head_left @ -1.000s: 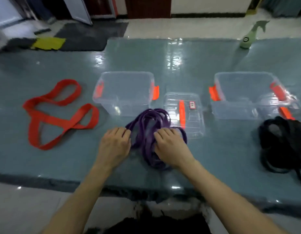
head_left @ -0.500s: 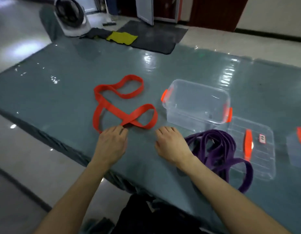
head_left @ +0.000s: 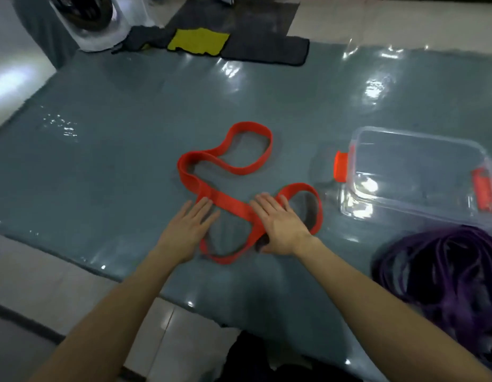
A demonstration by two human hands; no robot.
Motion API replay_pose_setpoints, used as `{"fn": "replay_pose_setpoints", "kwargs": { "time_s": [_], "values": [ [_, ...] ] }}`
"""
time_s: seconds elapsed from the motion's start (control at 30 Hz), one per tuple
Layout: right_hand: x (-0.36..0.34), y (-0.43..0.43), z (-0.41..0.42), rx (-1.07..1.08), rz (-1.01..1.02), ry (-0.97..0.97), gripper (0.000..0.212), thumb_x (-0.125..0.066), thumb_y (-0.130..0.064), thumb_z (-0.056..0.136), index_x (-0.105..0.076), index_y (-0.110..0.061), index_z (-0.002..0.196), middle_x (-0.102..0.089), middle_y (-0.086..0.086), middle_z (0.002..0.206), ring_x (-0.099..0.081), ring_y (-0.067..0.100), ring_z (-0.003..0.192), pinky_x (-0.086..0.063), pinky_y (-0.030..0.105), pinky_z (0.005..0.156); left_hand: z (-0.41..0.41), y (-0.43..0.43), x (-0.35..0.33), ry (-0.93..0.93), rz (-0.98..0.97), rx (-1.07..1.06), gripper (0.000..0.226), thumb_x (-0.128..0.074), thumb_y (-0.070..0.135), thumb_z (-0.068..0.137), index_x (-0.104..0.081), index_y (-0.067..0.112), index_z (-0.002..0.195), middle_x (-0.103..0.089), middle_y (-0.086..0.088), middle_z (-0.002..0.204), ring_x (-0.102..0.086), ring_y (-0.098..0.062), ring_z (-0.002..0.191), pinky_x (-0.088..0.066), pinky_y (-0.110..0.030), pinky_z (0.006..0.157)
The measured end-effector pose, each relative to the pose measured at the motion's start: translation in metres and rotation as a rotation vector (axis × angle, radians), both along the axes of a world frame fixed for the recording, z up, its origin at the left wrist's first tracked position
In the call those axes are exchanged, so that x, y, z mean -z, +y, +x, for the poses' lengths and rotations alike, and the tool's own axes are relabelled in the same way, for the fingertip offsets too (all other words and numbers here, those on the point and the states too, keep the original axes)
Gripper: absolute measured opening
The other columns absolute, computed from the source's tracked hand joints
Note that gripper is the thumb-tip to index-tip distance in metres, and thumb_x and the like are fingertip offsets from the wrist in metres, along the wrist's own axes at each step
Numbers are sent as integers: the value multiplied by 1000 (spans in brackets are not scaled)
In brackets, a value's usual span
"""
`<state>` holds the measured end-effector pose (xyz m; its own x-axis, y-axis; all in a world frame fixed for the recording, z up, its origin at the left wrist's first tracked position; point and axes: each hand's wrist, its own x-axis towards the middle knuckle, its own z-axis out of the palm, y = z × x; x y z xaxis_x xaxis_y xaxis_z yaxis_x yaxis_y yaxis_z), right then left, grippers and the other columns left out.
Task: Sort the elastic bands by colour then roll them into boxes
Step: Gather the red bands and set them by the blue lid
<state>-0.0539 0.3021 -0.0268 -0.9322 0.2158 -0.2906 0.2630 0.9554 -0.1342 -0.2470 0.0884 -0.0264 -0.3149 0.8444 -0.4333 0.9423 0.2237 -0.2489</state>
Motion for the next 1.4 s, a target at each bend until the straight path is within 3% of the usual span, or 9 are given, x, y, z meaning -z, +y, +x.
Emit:
{"fn": "replay_pose_setpoints", "kwargs": {
  "time_s": [0.17,0.3,0.57,0.7,0.8,0.9,1.1,1.27,1.4],
  "values": [
    [18,7,-24,121,-76,-132,134,-87,-57,78,-3,-11,172,-30,11,172,-26,25,161,-5,46,134,-67,43,7,-21,27,246,119,-70,35,80,-3,9,174,0,-15,183,7,-29,170,3,-48,137],
    [18,6,-17,228,-17,-89,102,-84,-51,80,-36,-19,164,-48,5,158,-43,27,146,-16,43,132,-88,70,16,-49,11,272,125,-73,61,77,-14,8,173,-24,-12,179,-24,-26,166,-8,-44,136],
    [0,-8,19,630,-58,-220,55,-69,-33,92,-58,-18,144,-55,7,142,-48,33,140,-34,56,122,-103,100,22,7,42,306,38,-59,48,94,-68,25,123,-67,0,124,-56,-27,124,-38,-40,101],
    [-15,-19,3,541,-42,-266,97,-85,-56,78,-43,-15,155,-46,14,152,-33,37,154,-7,75,126,-104,98,12,-150,16,220,26,-65,48,91,-69,26,103,-74,-3,114,-68,-30,117,-49,-38,96],
    [-34,-17,-14,493,-188,-204,151,-88,-81,55,-16,-13,170,-24,13,174,-6,32,166,12,72,126,-106,100,-14,-357,25,61,32,-80,51,78,-62,26,84,-78,0,93,-75,-31,97,-51,-36,73],
    [-55,-21,-41,455,-367,-17,159,-84,-87,53,-8,-15,172,-14,5,179,-2,21,167,13,66,128,-101,108,-61,-487,91,25,44,-94,53,68,-71,22,90,-74,5,87,-73,-25,89,-56,-39,78],
    [-101,-25,-78,482,-516,273,104,-95,-46,74,-42,-15,159,-59,7,148,-56,25,137,-40,33,115,-88,126,-145,-621,174,102,77,-91,20,71,-55,25,139,-72,2,104,-66,-19,89,-52,-34,77],
    [-174,17,-82,518,-398,441,62,-85,-37,80,-61,-14,131,-69,7,119,-66,28,108,-52,38,91,-87,141,-212,-603,635,95,62,-71,33,68,-68,25,129,-74,10,101,-66,-10,83,-53,-29,78],
    [-239,52,-81,479,-294,519,66,-82,-34,82,-60,-18,142,-69,2,131,-67,22,117,-45,24,89,-91,164,-261,-459,609,179,35,-79,20,82,-77,18,117,-74,3,100,-70,-21,96,-44,-29,78]
  ]
}}
